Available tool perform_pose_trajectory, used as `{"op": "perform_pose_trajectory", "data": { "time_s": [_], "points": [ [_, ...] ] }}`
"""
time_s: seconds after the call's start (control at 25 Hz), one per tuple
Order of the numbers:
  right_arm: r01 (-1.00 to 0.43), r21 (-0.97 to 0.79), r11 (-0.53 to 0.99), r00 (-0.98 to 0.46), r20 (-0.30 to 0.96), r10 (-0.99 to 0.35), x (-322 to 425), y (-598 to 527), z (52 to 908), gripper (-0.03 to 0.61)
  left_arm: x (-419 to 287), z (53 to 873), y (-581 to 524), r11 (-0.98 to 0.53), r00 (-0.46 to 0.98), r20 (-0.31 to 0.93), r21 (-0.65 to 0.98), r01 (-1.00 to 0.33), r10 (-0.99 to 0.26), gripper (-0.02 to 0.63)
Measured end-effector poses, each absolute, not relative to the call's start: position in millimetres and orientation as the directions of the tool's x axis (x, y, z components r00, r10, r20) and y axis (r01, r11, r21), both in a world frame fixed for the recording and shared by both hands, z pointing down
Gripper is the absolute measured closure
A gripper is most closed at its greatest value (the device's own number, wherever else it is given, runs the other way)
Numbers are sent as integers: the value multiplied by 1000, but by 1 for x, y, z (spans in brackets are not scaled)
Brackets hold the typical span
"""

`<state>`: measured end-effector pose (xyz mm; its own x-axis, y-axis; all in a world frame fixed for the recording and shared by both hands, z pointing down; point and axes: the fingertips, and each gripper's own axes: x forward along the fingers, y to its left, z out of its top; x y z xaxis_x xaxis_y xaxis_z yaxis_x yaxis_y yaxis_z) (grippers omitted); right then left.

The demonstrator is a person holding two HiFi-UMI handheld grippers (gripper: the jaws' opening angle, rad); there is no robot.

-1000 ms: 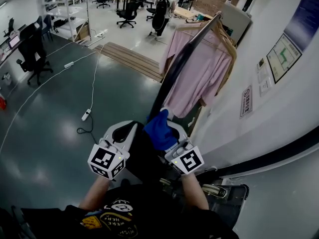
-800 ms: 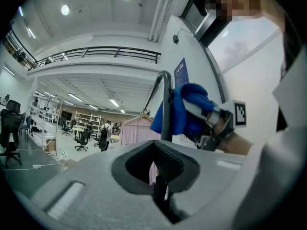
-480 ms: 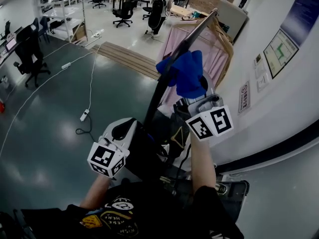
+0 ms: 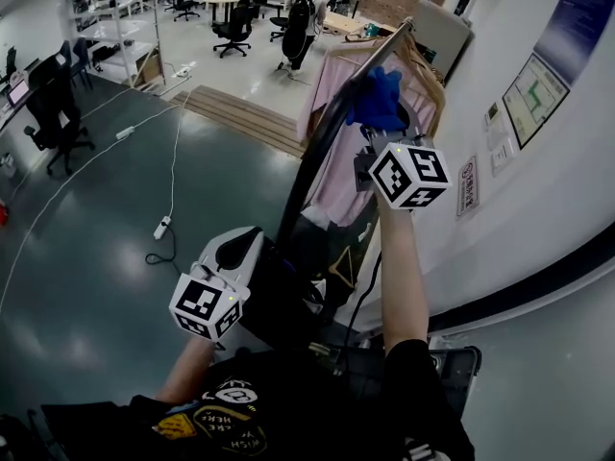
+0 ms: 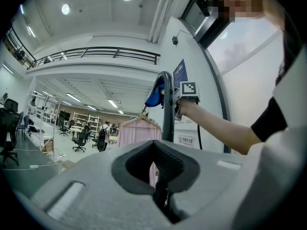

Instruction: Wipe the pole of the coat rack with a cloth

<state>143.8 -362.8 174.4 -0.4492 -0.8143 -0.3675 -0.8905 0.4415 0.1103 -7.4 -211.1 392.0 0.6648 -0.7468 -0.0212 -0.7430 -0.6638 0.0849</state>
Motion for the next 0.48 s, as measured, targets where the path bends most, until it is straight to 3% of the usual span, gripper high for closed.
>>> {"op": "perform_pose_trajectory", "data": {
  "time_s": [0.24, 0.48],
  "points": [
    [-814, 241, 529, -579, -423, -697, 93, -288, 175, 540, -7, 385, -212, -673, 673, -35, 84, -735, -739, 609],
    [-774, 379, 507, -631, -399, -665, 69, -236, 209, 541, 2, 391, -205, -687, 688, -20, 80, -722, -725, 609]
  ]
}}
